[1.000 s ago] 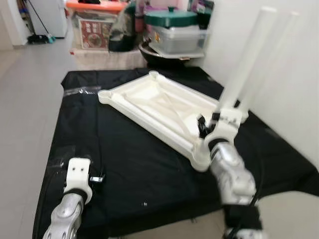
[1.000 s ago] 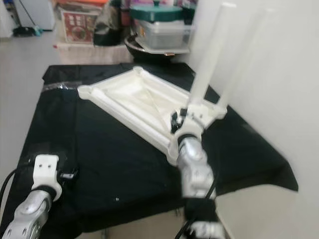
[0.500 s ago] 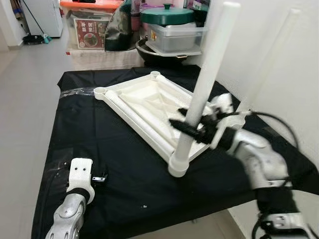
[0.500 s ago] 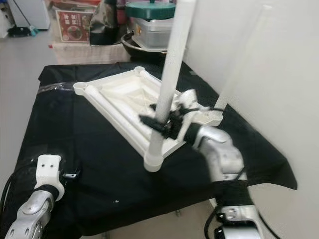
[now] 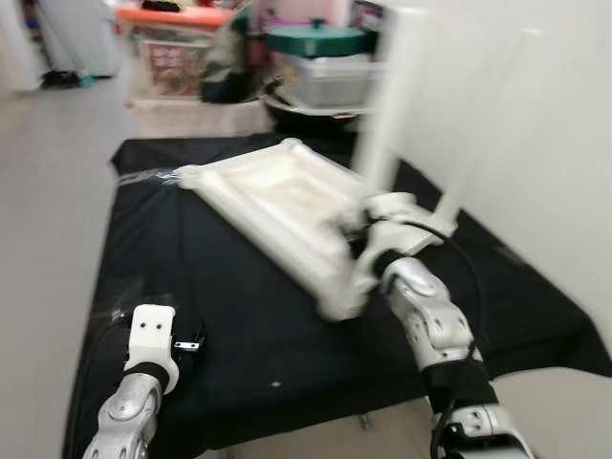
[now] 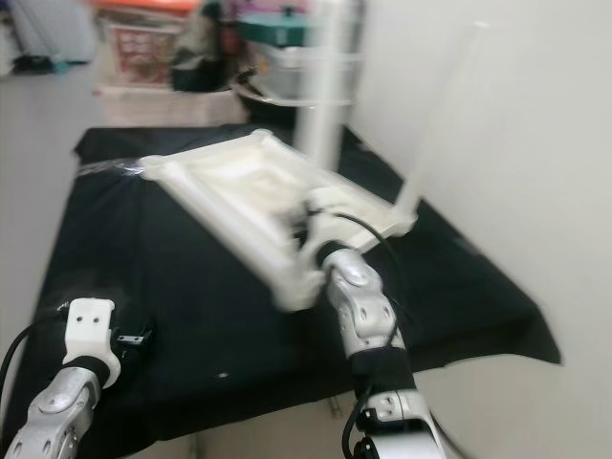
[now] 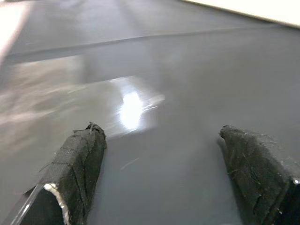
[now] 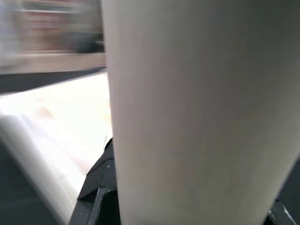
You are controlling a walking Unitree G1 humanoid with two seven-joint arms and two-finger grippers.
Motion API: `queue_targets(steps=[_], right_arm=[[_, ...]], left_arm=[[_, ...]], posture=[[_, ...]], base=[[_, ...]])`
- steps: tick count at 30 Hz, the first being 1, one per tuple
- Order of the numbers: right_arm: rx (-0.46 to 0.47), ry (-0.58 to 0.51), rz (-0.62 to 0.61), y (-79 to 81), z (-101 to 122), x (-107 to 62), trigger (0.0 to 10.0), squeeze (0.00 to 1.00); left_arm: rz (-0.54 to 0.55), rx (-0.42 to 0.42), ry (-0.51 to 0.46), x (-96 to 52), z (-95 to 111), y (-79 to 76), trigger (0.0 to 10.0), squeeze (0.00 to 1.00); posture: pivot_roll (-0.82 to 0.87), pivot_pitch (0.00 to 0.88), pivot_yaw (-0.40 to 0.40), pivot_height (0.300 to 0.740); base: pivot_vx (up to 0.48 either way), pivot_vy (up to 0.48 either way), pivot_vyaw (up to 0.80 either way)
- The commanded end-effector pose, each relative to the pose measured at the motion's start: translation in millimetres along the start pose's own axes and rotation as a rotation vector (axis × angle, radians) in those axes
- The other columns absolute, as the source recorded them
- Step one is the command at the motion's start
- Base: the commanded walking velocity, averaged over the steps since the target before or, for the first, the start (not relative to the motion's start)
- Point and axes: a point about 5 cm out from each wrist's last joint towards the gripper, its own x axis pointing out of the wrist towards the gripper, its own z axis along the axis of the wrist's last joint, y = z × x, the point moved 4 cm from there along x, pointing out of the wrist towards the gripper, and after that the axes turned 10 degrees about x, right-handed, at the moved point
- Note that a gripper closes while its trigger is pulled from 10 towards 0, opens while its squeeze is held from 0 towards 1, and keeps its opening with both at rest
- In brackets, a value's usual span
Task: Building children table
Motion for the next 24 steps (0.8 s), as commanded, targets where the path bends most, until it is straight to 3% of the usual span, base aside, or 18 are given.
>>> queue_targets(steps=[1, 2, 4, 8, 9, 11, 12, 13, 14, 19, 21, 24], right_arm=[[-0.087, 0.095, -0.090, -13.0, -22.9, -7.0, 0.0, 0.00], [-0.019, 0.095, 0.077, 21.8, -24.0, -23.5, 10.0, 0.00], [0.024, 0.074, 0.234, 51.3, -17.8, -36.4, 10.0, 0.00], [0.036, 0.035, 0.344, 66.5, -5.7, -40.0, 10.0, 0.00], [0.036, -0.004, 0.361, 66.8, 3.7, -38.5, 10.0, 0.15], [0.036, -0.004, 0.361, 66.8, 3.7, -38.5, 10.0, 0.15], [0.041, -0.044, 0.379, 67.9, 12.6, -37.1, 10.0, 1.00], [0.085, -0.051, 0.522, 80.5, 29.7, -35.4, 10.0, 1.00], [0.107, -0.036, 0.625, 87.4, 36.1, -36.4, 10.0, 0.00], [0.123, -0.003, 0.758, 92.5, 42.7, -40.9, 10.0, 0.00], [0.040, 0.091, 1.064, 90.5, 37.3, -56.0, 10.0, 0.00], [0.017, 0.114, 1.100, 89.4, 33.5, -57.1, 10.0, 0.00]], left_arm=[[-0.011, -0.004, 0.010, 0.1, -2.3, -2.4, 10.0, 0.00], [-0.010, -0.002, -0.008, 0.2, 0.6, -1.9, 10.0, 0.00], [-0.008, 0.003, -0.028, 0.2, 4.2, -2.0, 10.0, 0.00], [-0.004, 0.010, -0.081, 0.5, 14.6, -1.6, 10.0, 0.00], [0.003, 0.018, -0.117, 0.5, 22.0, -0.3, 10.0, 0.00], [0.003, 0.018, -0.117, 0.5, 22.0, -0.3, 10.0, 0.00], [0.010, 0.028, -0.156, 0.0, 30.0, 1.3, 10.0, 0.00], [-0.010, 0.057, -0.263, -3.6, 55.4, -0.7, 10.0, 0.00], [-0.028, 0.085, -0.284, -5.1, 62.3, -3.8, 10.0, 0.00], [-0.050, 0.117, -0.298, -7.9, 66.5, -8.8, 10.0, 0.00], [-0.070, 0.122, -0.267, -10.4, 52.9, -15.7, 10.0, 0.00], [-0.071, 0.123, -0.258, -10.1, 50.1, -16.3, 10.0, 0.00]], posture=[[0.10, 0.000, -0.115, 0.740], [0.09, 0.000, -0.105, 0.740], [0.09, 0.000, -0.105, 0.740], [0.09, 0.000, -0.103, 0.740], [0.09, 0.000, -0.104, 0.740], [0.09, 0.000, -0.104, 0.740], [0.09, 0.000, -0.106, 0.740], [0.10, 0.000, -0.110, 0.740], [0.10, 0.000, -0.111, 0.740], [0.10, 0.000, -0.106, 0.740], [0.10, 0.000, -0.112, 0.740], [0.10, 0.000, -0.112, 0.740]], base=[[0.000, 0.000, 0.00], [0.000, 0.000, 0.00], [0.000, 0.000, 0.00], [0.000, 0.000, 0.00], [0.000, 0.000, 0.00], [0.000, 0.000, 0.00], [0.000, 0.000, 0.00], [0.000, 0.000, 0.00], [0.000, 0.000, 0.00], [0.000, 0.000, 0.00], [0.000, 0.000, 0.00], [0.000, 0.000, 0.00]])
